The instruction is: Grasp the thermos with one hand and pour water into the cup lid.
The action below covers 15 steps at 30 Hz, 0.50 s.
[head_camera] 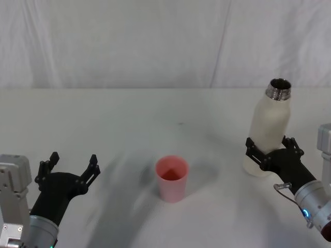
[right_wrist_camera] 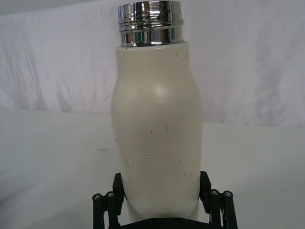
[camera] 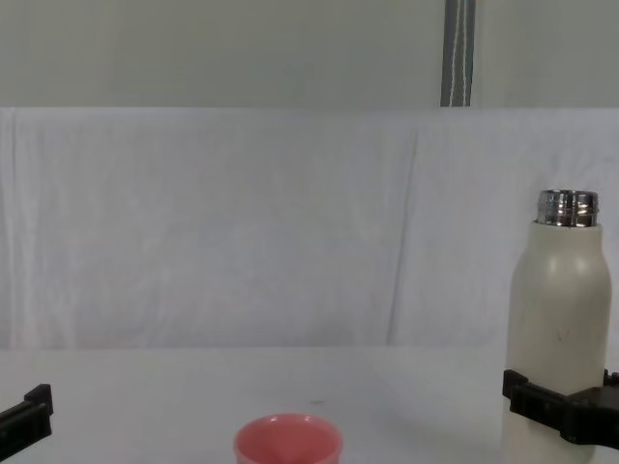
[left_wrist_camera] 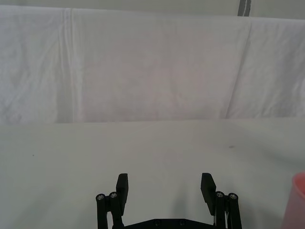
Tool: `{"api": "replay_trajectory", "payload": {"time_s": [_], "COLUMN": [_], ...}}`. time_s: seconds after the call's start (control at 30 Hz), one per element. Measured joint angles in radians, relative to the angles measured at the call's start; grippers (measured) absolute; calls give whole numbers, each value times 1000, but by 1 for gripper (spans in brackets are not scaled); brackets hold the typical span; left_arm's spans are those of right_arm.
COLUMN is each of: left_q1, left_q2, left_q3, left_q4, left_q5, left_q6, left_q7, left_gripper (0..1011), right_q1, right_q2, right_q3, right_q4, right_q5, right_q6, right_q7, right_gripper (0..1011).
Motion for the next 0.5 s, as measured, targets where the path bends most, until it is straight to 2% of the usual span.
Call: {"api": "replay_trajectory", "payload": {"time_s": [0.5], "left_q1": [0], "left_q2": [0], "left_q3": [0], "left_q4": [0], "left_q5": [0], "left_q6": [0], "left_q7": [0], "left_gripper": [1001], "right_q1": [1], "right_q2": [2], "right_q3": [-4], "right_q4": [4], "right_q5": [1], "right_q6": [0], "right_q7": [3], "right_gripper": [952]}}
